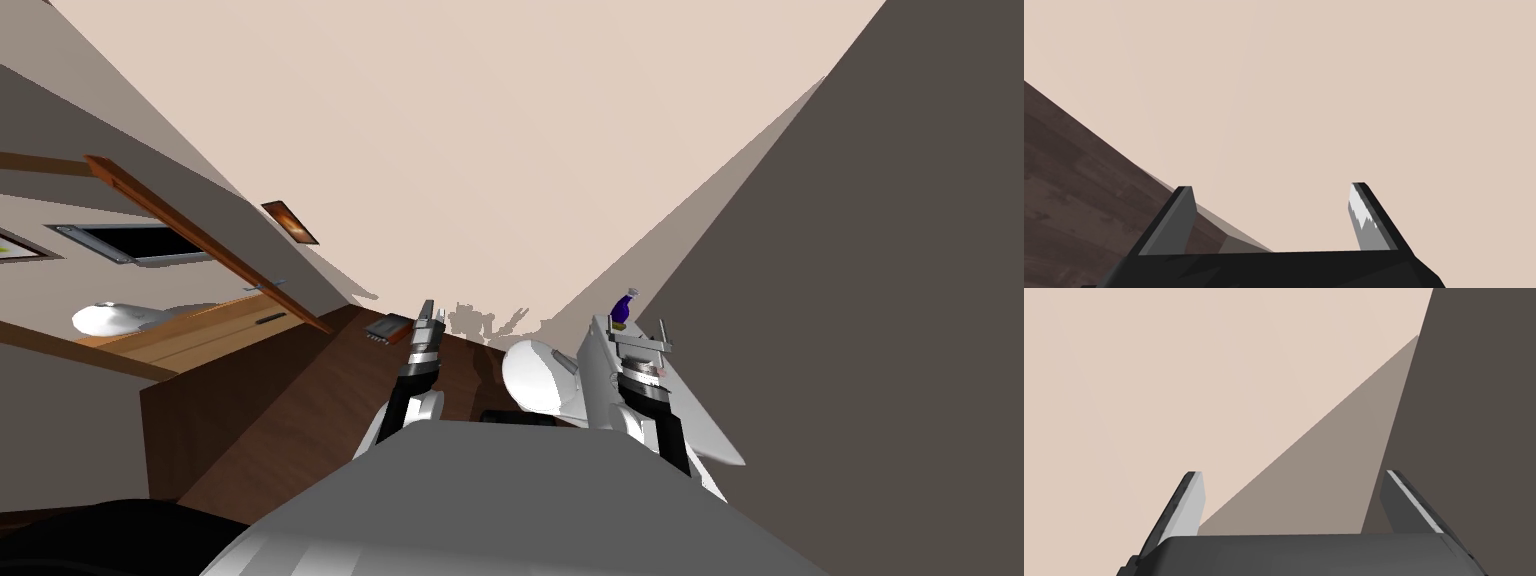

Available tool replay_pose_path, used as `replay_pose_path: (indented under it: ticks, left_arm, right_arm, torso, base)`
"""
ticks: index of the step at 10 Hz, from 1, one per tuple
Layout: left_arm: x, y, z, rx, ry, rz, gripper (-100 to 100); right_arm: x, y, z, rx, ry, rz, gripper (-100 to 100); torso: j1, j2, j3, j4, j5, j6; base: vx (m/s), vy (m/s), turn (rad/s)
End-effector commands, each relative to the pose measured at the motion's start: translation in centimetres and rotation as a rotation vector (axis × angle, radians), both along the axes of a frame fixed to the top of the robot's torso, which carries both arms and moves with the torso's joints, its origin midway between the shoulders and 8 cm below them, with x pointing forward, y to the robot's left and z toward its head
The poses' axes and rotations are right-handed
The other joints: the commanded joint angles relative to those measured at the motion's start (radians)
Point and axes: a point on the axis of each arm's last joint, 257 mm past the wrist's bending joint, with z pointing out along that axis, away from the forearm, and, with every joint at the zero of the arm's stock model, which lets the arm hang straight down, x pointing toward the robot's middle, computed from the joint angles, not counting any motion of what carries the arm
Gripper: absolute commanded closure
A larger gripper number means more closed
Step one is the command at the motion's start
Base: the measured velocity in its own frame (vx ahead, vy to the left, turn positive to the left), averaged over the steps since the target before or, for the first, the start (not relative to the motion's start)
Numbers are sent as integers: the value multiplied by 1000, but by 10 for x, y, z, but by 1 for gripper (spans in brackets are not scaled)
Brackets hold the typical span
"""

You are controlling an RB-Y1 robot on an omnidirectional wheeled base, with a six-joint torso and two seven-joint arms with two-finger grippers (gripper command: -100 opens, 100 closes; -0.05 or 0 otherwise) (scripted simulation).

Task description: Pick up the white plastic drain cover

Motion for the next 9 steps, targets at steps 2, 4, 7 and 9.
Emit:
replay_pose_path:
  ticks: [2, 4, 7, 9]
  left_arm:
    - [0, 0, 0, 0, 0, 0, 0]
    - [0, 0, 0, 0, 0, 0, 0]
    - [0, 0, 0, 0, 0, 0, 0]
    - [0, 0, 0, 0, 0, 0, 0]
  right_arm:
    - [0, 0, 0, 0, 0, 0, -100]
    - [0, 0, 0, 0, 0, 0, -100]
    - [2, -6, -13, 99, -7, 47, -100]
    - [4, -12, -22, 171, -14, 77, -100]
  torso:
    - [0, 0, 0, 0, 0, 0]
    - [0, 0, 0, 0, 0, 0]
    - [0, 1, 1, 0, 0, 0]
    - [0, 2, 1, 0, 0, 0]
  base:
    - [-2, -4, 13]
    - [-3, -5, 15]
    - [-19, 5, -21]
    - [-35, 6, -35]
